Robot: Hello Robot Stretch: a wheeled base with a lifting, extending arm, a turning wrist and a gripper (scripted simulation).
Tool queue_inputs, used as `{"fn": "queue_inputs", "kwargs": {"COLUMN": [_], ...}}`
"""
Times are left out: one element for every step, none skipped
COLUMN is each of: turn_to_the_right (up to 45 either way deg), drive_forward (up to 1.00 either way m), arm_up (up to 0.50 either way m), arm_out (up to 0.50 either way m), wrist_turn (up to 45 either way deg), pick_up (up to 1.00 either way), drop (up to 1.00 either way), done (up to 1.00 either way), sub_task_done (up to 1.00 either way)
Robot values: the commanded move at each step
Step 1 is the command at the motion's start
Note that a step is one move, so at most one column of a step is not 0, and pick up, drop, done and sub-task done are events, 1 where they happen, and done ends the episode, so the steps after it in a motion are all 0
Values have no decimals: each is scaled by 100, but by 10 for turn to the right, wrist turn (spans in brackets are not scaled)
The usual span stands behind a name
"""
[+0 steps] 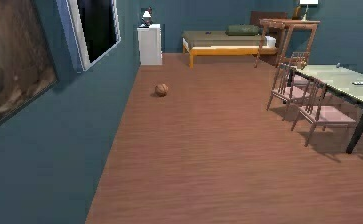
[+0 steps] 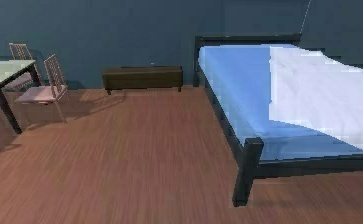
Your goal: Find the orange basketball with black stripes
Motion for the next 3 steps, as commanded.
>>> {"fn": "queue_inputs", "kwargs": {"turn_to_the_right": [-30, 210, 0], "drive_forward": [0, 0, 10], "arm_up": [0, 0, 0], "arm_out": [0, 0, 0], "wrist_turn": [0, 0, 0], "pick_up": [0, 0, 0], "drop": [0, 0, 0], "done": [0, 0, 0], "sub_task_done": [0, 0, 0]}}
